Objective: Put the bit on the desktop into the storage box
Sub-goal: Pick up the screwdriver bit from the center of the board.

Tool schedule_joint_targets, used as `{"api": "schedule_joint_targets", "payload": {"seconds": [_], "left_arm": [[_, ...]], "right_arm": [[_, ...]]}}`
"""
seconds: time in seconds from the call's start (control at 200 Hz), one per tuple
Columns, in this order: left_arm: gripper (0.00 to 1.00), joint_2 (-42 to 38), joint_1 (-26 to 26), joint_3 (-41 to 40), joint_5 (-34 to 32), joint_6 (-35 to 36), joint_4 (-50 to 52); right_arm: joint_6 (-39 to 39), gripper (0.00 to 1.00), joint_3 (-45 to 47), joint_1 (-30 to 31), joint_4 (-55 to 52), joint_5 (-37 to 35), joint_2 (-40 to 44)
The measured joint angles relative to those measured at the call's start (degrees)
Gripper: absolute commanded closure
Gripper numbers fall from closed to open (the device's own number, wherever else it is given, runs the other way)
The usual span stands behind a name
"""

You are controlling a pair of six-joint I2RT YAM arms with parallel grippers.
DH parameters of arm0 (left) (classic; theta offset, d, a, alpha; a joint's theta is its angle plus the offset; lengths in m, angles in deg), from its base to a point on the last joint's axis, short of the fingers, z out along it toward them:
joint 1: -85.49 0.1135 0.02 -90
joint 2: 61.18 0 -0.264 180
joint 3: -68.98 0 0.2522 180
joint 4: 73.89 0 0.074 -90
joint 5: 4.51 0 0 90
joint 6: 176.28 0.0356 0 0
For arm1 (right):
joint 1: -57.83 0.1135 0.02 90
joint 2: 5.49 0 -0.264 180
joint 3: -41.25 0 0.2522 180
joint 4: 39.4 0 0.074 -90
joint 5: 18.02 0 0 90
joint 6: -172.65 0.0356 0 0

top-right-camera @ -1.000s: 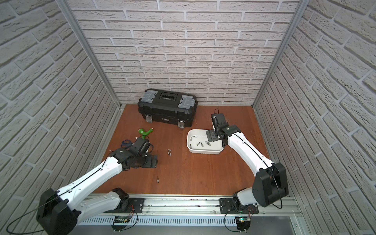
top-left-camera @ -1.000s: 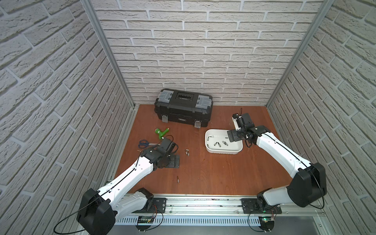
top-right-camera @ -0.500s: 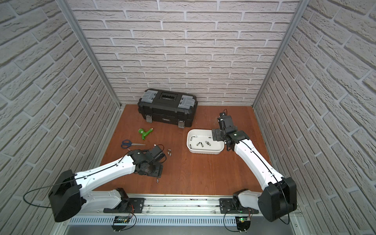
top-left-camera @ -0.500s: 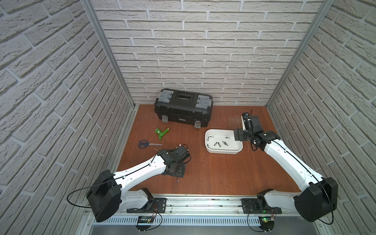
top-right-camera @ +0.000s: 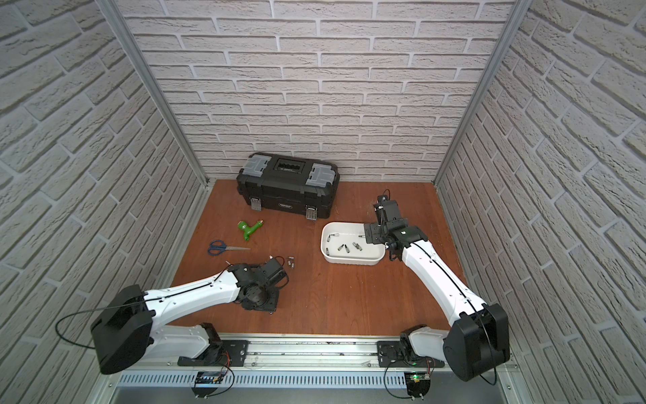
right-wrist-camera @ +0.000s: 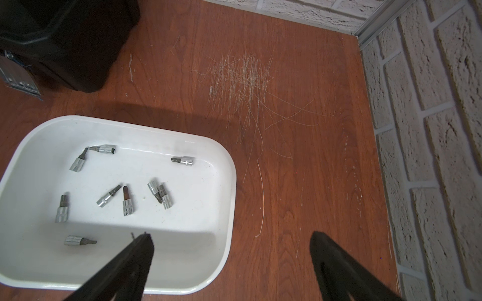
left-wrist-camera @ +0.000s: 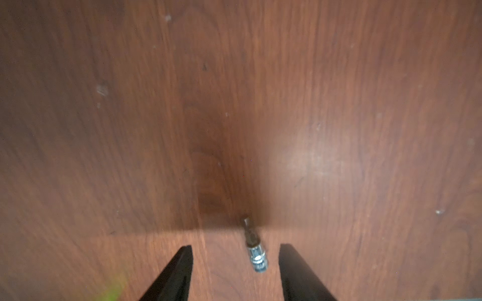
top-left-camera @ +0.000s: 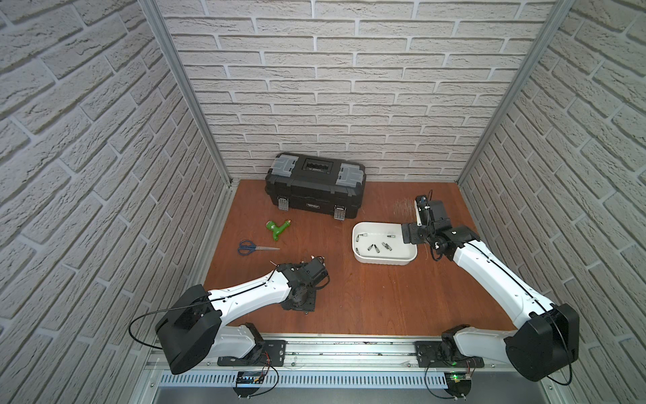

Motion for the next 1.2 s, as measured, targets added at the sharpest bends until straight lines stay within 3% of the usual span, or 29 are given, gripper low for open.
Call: {"api": "schedule_joint_targets", "payload": {"seconds": [0.48,0.835,1.2], "left_arm": [[0.69,5.2,-1.9,0.3,1.2,-1.2,-3.1],[0.72,4.9,-3.9,0.2,0.3,-3.2,-3.3],[0.86,2.6,-4.8,-1.7,-0.9,-5.3,-4.2]], "right_arm": [[0.2,0.02,0.5,0.0,0.2,-0.2,-0.1],[0.2,0.02,0.8,0.0,0.4,-1.0,-0.1],[0.2,0.02,0.8,-0.1,0.4,-1.1,-0.1]]}}
